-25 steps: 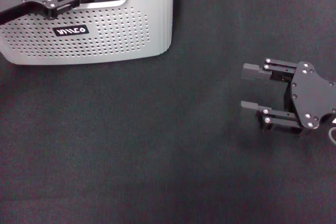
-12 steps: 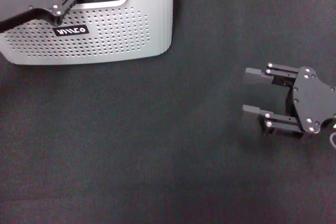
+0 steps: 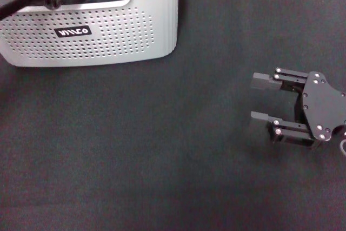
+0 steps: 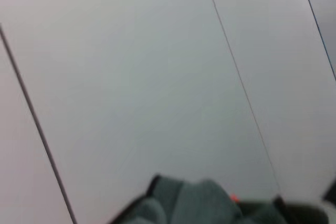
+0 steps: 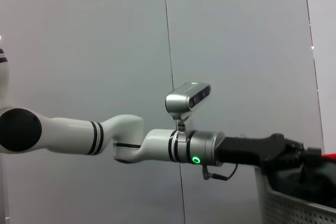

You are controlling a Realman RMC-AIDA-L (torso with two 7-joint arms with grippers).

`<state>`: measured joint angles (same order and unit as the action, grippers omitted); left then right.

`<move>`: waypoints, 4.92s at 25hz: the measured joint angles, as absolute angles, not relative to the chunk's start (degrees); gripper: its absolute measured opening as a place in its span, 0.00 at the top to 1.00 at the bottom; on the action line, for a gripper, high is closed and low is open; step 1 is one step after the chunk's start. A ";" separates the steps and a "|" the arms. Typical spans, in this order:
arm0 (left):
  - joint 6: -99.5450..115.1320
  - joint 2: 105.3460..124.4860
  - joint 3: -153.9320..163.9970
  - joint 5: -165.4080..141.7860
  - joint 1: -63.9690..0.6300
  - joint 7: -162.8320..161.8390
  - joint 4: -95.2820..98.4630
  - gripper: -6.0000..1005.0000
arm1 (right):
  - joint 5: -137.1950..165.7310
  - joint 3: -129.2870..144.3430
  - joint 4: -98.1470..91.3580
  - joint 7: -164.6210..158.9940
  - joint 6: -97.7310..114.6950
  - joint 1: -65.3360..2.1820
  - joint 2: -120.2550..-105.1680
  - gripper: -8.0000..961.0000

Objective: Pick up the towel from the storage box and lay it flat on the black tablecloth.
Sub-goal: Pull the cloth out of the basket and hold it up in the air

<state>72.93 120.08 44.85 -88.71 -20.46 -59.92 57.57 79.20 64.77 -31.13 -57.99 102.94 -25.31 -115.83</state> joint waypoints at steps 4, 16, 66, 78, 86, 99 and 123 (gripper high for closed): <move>75.81 120.03 44.71 -80.56 -19.25 -60.93 55.64 0.97 | 79.23 64.77 -31.07 -57.80 102.95 -25.27 -115.84 0.34; 114.51 117.07 44.98 -47.51 -16.51 -77.18 43.30 0.98 | 78.57 64.68 -31.02 -57.21 104.01 -24.63 -115.84 0.34; 116.37 120.76 68.83 -32.39 -38.26 -62.36 4.96 0.98 | 28.05 109.89 -26.38 -32.84 87.85 -32.62 -116.19 0.34; 116.26 120.75 71.74 -32.00 -40.35 -61.05 5.09 0.98 | 19.04 121.86 -30.21 -29.27 77.85 -33.88 -116.20 0.34; 116.30 120.76 71.80 -29.17 -40.40 -61.00 5.97 0.98 | 16.46 126.56 -30.78 -28.09 75.01 -32.15 -116.18 0.34; 116.37 120.76 72.50 -28.95 -41.10 -61.03 7.89 0.98 | 16.39 128.69 -30.47 -27.58 68.38 -31.21 -116.19 0.41; 116.46 120.76 74.51 -26.67 -42.07 -61.35 8.55 0.98 | 12.03 133.31 -32.19 -28.16 64.32 -31.96 -116.19 0.59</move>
<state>116.46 120.76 74.51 -26.67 -42.07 -61.35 8.55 12.03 133.31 -32.19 -28.16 64.32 -31.96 -116.19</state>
